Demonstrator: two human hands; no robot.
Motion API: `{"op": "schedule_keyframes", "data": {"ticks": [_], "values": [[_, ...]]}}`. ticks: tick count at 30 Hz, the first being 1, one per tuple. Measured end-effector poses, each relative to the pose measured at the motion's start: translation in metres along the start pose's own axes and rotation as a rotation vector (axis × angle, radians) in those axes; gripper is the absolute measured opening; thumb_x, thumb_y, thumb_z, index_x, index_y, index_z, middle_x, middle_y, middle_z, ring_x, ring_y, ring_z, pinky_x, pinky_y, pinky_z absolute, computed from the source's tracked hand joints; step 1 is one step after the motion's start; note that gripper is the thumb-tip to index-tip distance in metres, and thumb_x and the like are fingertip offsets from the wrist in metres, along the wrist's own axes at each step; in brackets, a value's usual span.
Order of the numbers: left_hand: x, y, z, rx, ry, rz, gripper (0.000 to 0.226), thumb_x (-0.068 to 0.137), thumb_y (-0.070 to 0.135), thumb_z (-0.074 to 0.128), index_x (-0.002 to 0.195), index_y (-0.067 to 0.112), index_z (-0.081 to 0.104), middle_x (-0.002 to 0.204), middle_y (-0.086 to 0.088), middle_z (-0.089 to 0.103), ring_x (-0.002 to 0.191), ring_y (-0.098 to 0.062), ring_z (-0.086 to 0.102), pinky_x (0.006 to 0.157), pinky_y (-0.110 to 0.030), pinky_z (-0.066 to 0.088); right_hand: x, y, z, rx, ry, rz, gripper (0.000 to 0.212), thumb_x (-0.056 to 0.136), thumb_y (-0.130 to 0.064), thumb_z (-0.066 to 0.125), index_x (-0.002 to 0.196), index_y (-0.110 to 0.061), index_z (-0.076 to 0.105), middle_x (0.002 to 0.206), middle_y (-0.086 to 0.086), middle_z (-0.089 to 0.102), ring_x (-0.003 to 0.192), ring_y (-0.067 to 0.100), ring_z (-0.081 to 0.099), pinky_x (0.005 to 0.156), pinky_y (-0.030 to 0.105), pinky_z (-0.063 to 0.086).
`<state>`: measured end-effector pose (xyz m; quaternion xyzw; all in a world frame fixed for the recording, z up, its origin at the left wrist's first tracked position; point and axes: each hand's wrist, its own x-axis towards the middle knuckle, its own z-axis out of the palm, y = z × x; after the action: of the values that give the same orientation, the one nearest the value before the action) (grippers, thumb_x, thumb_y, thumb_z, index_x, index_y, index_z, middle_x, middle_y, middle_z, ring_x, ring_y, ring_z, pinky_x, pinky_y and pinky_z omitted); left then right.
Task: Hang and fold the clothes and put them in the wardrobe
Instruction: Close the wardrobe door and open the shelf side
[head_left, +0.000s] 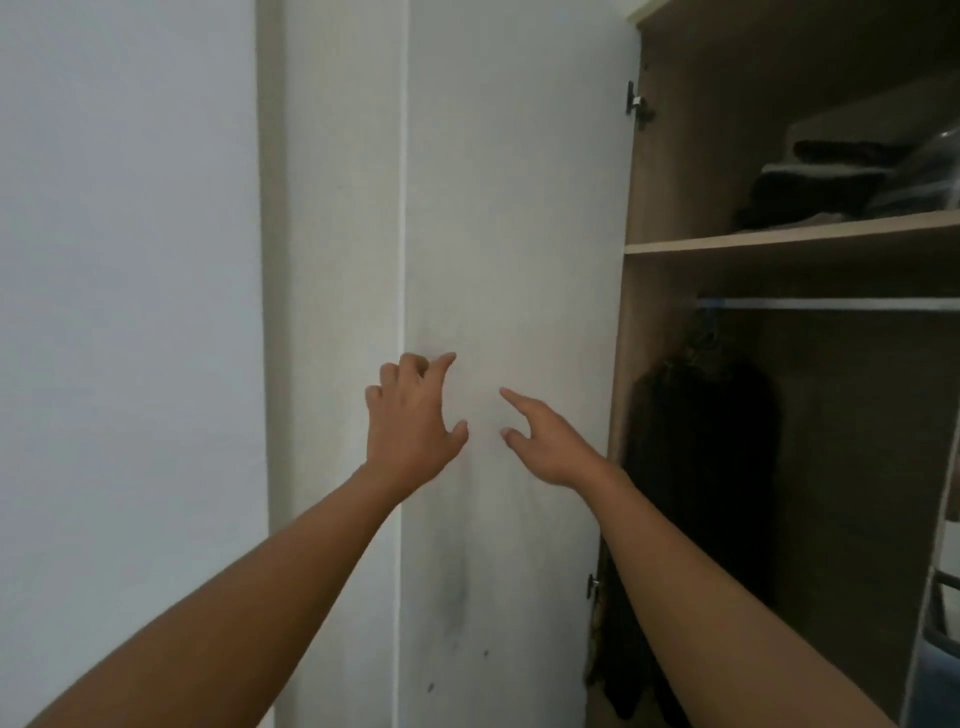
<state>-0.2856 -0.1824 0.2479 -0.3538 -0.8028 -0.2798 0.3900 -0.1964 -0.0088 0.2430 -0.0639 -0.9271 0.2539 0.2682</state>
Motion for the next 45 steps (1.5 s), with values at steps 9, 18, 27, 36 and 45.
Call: {"op": "schedule_keyframes", "data": {"ticks": [9, 18, 27, 36, 45], "values": [[-0.018, -0.044, 0.004, -0.569, -0.215, -0.125, 0.121, 0.079, 0.024, 0.079, 0.155, 0.04, -0.014, 0.152, -0.002, 0.035, 0.134, -0.021, 0.044, 0.105, -0.031, 0.043, 0.024, -0.059, 0.028, 0.008, 0.058, -0.068, 0.057, 0.104, -0.023, 0.044, 0.157, -0.028, 0.023, 0.161, 0.004, 0.024, 0.147, 0.02, 0.027, 0.121, 0.036, 0.024], [-0.04, -0.013, -0.022, -0.815, -0.283, 0.126, 0.109, 0.076, 0.016, 0.084, 0.159, 0.026, 0.014, 0.133, 0.0, 0.053, 0.091, -0.014, 0.065, 0.07, -0.021, 0.058, -0.036, -0.098, -0.008, -0.048, 0.424, -0.122, 0.057, 0.1, -0.054, 0.041, 0.152, -0.046, 0.019, 0.152, -0.002, 0.041, 0.127, 0.019, 0.054, 0.103, 0.039, 0.047], [-0.062, 0.106, -0.02, -0.87, -0.459, 0.429, 0.115, 0.072, 0.031, 0.089, 0.158, 0.034, 0.012, 0.153, 0.001, 0.038, 0.112, -0.017, 0.06, 0.085, -0.031, 0.06, -0.127, -0.084, -0.099, -0.412, 0.546, 0.015, 0.079, 0.099, -0.041, 0.053, 0.155, -0.044, -0.002, 0.141, 0.004, 0.05, 0.118, 0.018, 0.056, 0.098, 0.036, 0.045], [-0.07, 0.229, 0.016, -0.65, -0.578, 0.562, 0.121, 0.075, 0.049, 0.082, 0.156, 0.041, -0.008, 0.165, 0.018, -0.009, 0.151, -0.02, 0.02, 0.114, -0.045, 0.038, -0.181, 0.0, -0.2, -0.968, 0.638, 0.236, 0.089, 0.089, -0.068, 0.049, 0.153, -0.047, -0.01, 0.157, 0.002, 0.035, 0.149, 0.032, 0.022, 0.108, 0.078, 0.009], [-0.069, 0.339, 0.075, -0.573, -0.611, 0.46, 0.126, 0.076, 0.043, 0.083, 0.155, 0.041, -0.014, 0.159, 0.021, -0.031, 0.145, -0.025, 0.035, 0.108, -0.039, 0.047, -0.192, 0.088, -0.278, -1.3, 0.601, 0.299, 0.096, 0.086, -0.078, 0.037, 0.156, -0.034, -0.013, 0.164, 0.006, -0.023, 0.148, 0.039, -0.022, 0.104, 0.08, -0.01]]}}
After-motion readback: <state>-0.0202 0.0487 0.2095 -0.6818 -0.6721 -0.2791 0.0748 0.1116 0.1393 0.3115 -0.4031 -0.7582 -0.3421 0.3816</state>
